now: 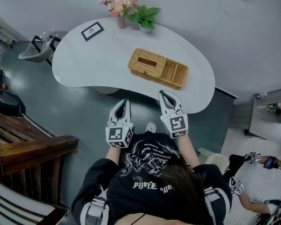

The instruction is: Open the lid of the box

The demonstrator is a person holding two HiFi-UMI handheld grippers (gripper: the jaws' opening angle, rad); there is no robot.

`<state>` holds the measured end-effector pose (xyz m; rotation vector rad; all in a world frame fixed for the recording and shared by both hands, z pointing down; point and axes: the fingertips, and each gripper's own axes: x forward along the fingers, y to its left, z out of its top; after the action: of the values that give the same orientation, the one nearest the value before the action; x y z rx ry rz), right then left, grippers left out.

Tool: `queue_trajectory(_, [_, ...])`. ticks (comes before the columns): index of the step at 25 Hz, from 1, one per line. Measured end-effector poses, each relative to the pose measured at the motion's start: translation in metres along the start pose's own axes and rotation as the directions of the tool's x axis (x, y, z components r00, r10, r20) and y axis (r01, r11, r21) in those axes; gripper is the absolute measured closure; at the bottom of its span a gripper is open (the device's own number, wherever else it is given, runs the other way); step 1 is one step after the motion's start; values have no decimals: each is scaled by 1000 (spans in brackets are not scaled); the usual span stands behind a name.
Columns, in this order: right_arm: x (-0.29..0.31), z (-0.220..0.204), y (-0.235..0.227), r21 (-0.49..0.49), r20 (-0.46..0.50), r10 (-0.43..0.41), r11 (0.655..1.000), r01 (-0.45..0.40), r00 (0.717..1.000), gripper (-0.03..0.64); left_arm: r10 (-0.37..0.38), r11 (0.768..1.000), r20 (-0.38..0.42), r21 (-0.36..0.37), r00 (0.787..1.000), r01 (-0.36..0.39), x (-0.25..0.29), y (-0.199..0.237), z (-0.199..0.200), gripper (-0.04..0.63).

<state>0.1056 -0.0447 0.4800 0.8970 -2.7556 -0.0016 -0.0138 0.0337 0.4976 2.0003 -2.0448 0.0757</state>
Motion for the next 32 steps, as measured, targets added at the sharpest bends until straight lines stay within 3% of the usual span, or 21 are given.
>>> queue_trajectory(18, [39,-7,-53,7,-45,33,999,-33,998,589,32,999,-20,5,999,-32,73,8,7,569])
queue_trajectory(28, [92,-2,-67,11,-100,37,999,-36,994,589,-3,1000,-27,18,1000,3,126,44,22,569])
queue_trajectory(32, [110,-7,-61,5,-155,73,997,-74,985,589,-30,999,-41,20,999,31,144,57,22,569])
